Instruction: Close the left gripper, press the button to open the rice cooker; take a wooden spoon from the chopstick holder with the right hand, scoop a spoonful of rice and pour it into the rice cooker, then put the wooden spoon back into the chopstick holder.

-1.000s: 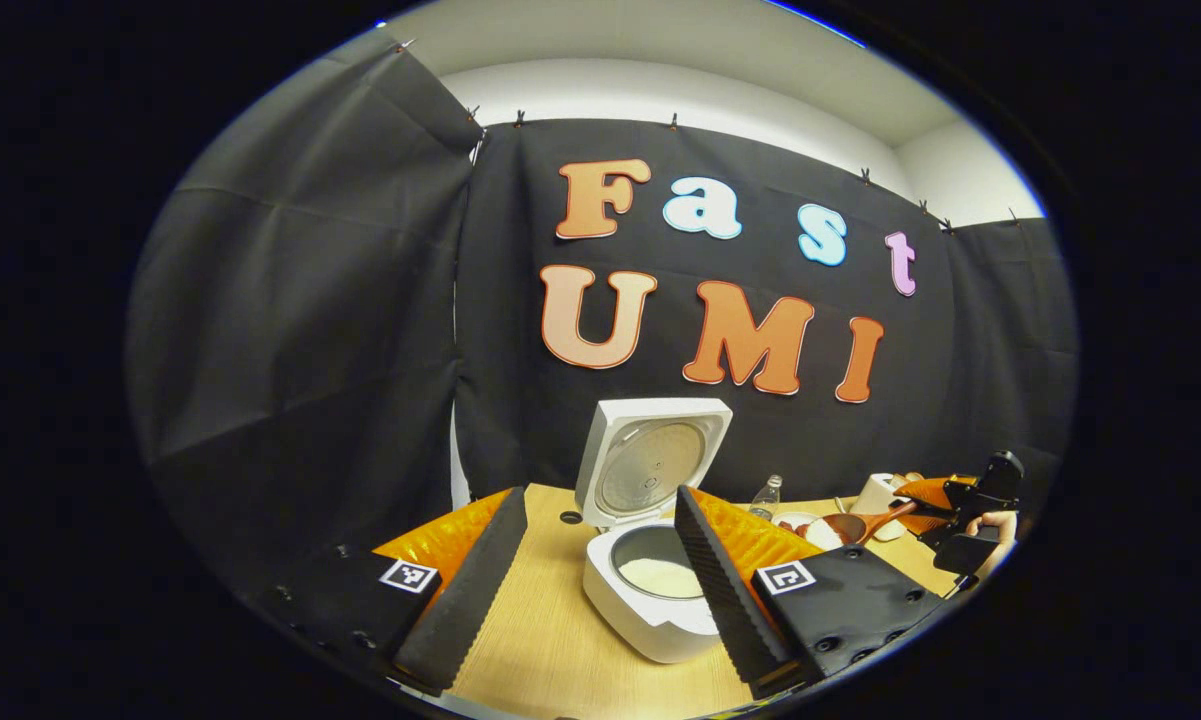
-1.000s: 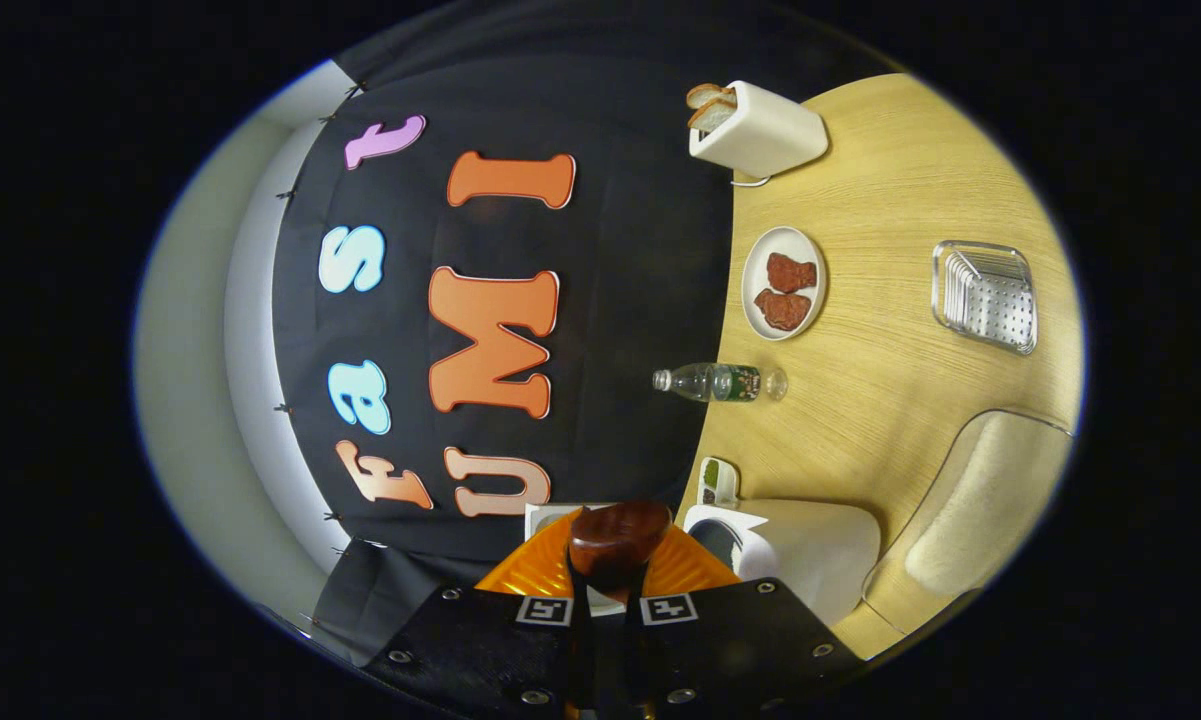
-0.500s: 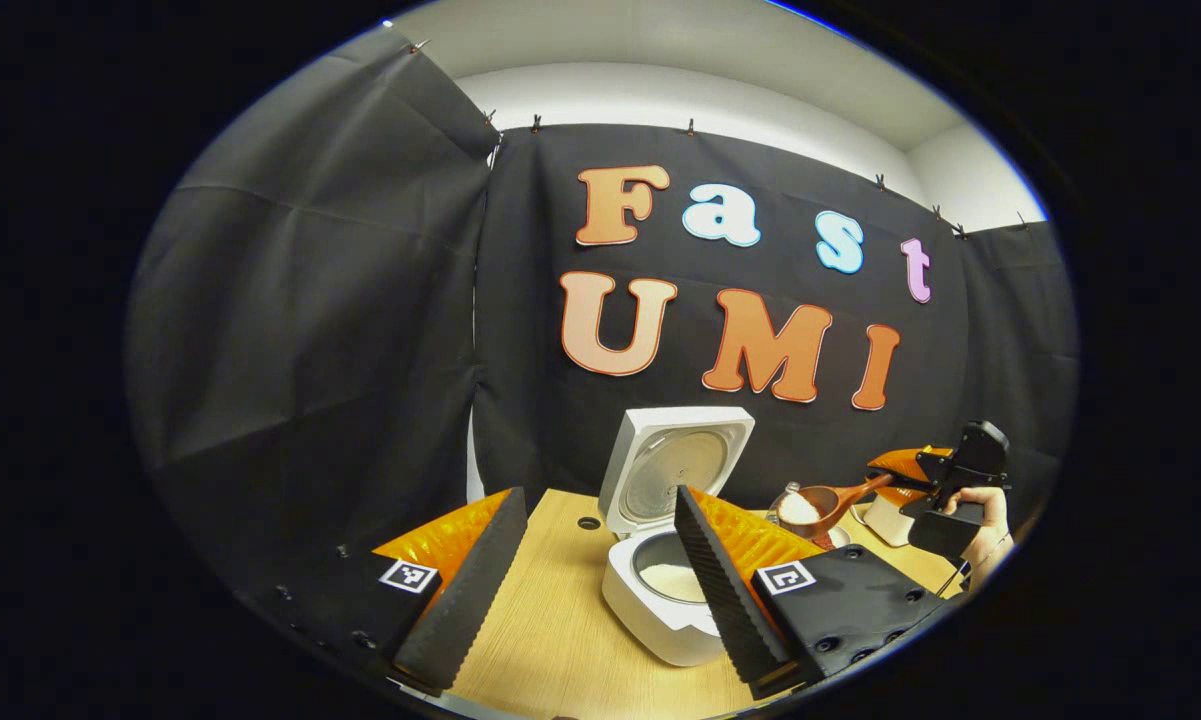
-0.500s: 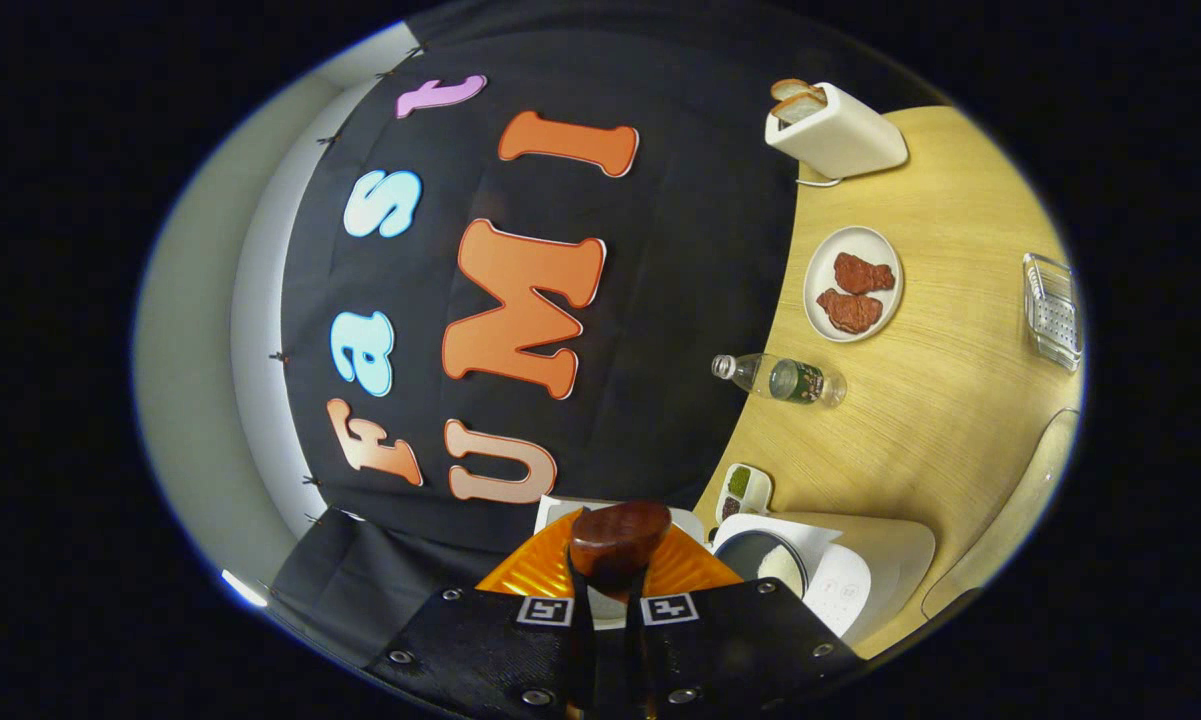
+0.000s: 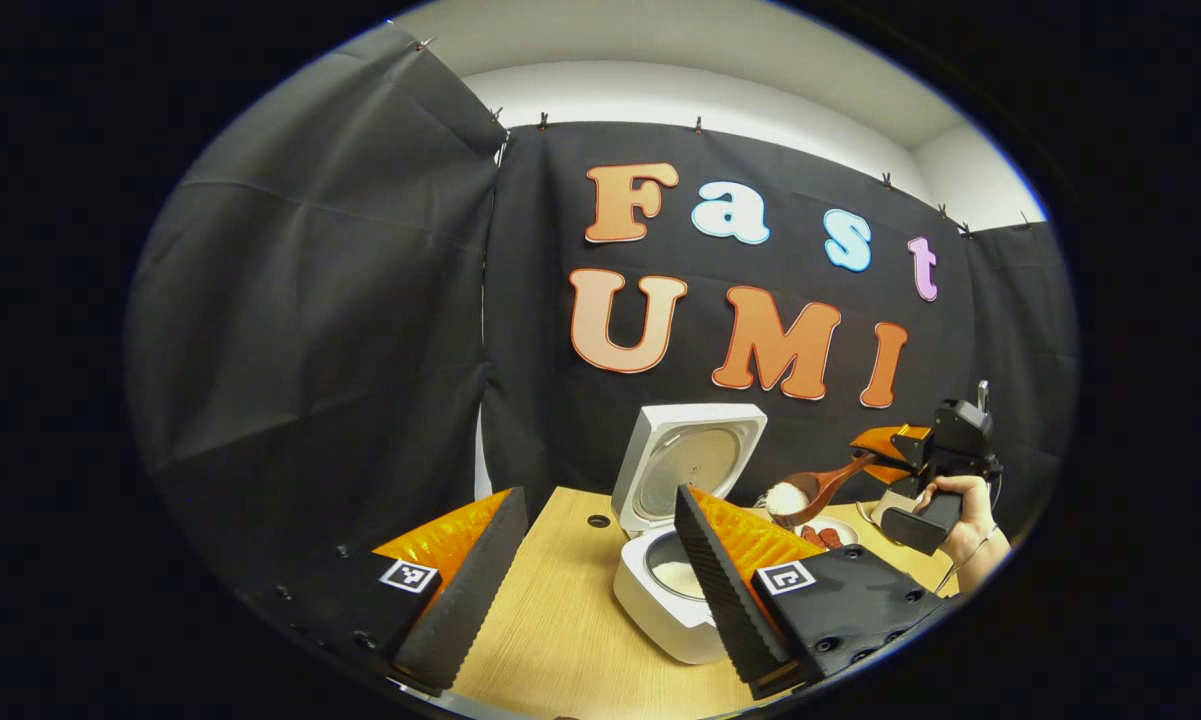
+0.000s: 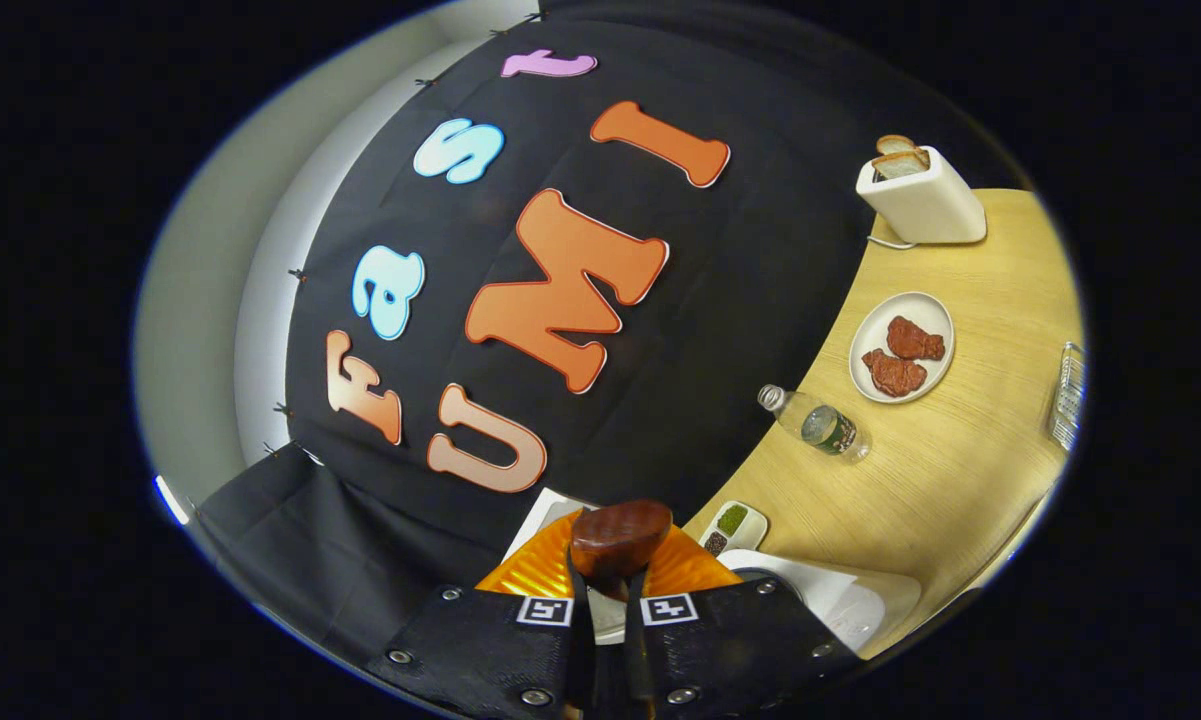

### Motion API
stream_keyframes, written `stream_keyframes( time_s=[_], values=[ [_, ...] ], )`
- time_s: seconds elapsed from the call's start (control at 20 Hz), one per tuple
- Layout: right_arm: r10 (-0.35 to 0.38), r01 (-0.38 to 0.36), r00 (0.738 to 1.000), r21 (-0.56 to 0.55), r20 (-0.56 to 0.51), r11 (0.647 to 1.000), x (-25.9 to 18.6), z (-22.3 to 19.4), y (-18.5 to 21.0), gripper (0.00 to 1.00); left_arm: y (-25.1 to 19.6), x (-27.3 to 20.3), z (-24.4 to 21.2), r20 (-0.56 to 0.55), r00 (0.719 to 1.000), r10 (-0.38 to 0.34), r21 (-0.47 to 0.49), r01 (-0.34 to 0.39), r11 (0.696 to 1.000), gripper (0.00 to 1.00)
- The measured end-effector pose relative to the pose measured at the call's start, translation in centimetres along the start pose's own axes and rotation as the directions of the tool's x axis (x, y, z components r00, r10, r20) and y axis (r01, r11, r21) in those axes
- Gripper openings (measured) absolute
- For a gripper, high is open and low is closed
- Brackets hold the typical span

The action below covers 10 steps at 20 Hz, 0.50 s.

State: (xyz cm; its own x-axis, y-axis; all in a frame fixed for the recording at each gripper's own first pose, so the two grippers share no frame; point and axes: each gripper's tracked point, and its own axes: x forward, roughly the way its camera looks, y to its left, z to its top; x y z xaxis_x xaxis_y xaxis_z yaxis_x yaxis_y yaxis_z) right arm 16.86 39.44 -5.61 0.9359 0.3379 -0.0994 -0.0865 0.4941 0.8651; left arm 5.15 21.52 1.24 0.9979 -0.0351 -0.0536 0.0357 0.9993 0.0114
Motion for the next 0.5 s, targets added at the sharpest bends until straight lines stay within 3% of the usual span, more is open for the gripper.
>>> stream_keyframes(
  time_s=[0.5],
  values=[
    [0.045, -0.043, 0.999, -0.137, 0.01, 0.99, 0.6, 0.3, 2.7, 0.1, 0.1, 0.4, 0.4, 0.014, 1.0, -0.004, 0.0, 0.004, 1.0, 1.0]
  ],
)
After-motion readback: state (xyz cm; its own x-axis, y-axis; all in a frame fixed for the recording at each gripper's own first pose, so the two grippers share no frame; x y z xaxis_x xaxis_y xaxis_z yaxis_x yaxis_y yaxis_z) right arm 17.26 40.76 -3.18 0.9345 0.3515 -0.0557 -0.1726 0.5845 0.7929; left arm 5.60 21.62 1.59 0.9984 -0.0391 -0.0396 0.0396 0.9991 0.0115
